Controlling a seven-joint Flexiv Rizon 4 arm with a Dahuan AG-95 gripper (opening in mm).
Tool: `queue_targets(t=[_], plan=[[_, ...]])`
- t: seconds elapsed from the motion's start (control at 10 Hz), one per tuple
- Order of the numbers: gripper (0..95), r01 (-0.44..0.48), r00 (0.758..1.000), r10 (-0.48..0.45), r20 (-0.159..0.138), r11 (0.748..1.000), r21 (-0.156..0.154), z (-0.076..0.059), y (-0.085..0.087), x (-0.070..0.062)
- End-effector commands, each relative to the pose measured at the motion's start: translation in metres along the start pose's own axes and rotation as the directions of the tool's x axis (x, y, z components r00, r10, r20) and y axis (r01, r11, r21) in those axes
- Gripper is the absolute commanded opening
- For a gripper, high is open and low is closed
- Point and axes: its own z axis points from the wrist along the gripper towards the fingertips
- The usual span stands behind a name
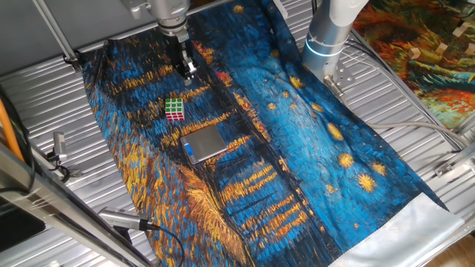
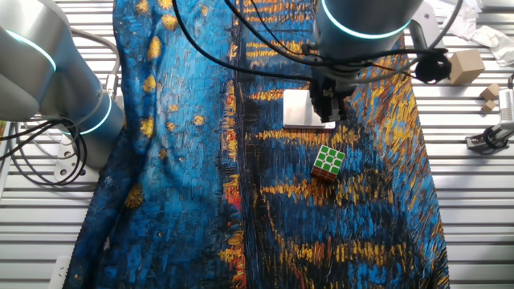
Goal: Place the block on the scale
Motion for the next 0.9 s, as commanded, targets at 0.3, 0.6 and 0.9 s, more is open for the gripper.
queue_targets(t=[0.3, 0.6, 0.9], plan=[[0.0, 0.002, 1.0, -0.002, 0.013, 1.0, -0.028, 0.0002, -0.0002, -0.0013], [0.0, -0.062, 0.997, 0.061, -0.049, 0.998, -0.031, 0.0002, -0.0002, -0.0013], [0.0, -0.175, 0.979, 0.174, -0.101, 0.985, 0.007, 0.0002, -0.0002, -0.0013]])
